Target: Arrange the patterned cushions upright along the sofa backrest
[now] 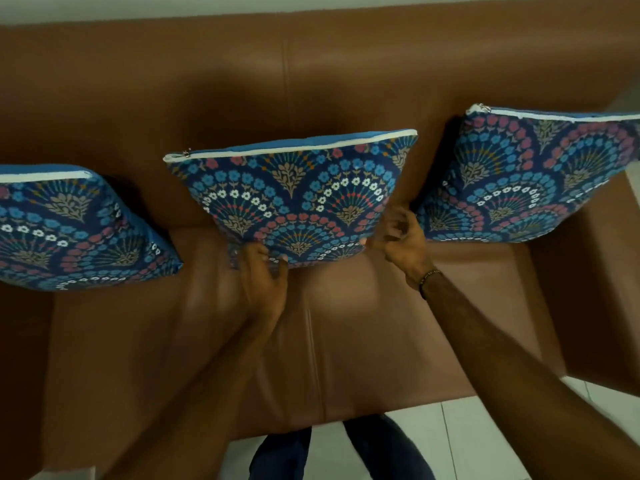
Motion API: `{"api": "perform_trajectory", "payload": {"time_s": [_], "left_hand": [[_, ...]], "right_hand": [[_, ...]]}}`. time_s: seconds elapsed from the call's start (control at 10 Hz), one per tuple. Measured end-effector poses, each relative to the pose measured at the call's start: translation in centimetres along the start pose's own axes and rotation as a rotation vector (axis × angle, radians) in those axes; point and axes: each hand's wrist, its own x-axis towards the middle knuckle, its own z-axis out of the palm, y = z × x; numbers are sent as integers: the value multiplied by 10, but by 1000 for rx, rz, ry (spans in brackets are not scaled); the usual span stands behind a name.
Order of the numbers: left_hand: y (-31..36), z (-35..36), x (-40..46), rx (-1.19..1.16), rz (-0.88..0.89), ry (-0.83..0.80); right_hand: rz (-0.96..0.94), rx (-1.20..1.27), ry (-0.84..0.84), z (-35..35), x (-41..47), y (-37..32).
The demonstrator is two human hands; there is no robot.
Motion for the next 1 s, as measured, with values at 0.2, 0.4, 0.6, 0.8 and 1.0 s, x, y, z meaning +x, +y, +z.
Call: {"api": "perform_trajectory", "payload": {"time_s": [0.2, 0.4, 0.6, 0.8, 1.0], "left_hand": [[78, 89, -37, -21, 237, -324], [177, 198, -32, -150, 197, -430], [237, 277, -8, -261, 107, -369], [228, 297, -35, -186, 182, -124], [236, 251, -33, -128, 199, -219]], "right_hand": [[66, 8, 319, -117, 5, 22], [-50, 37, 621, -270, 31, 7], [-93, 41, 161, -353, 96, -26], [-162, 99, 112, -355, 112, -11], [-227, -84, 350, -325, 73, -19]]}}
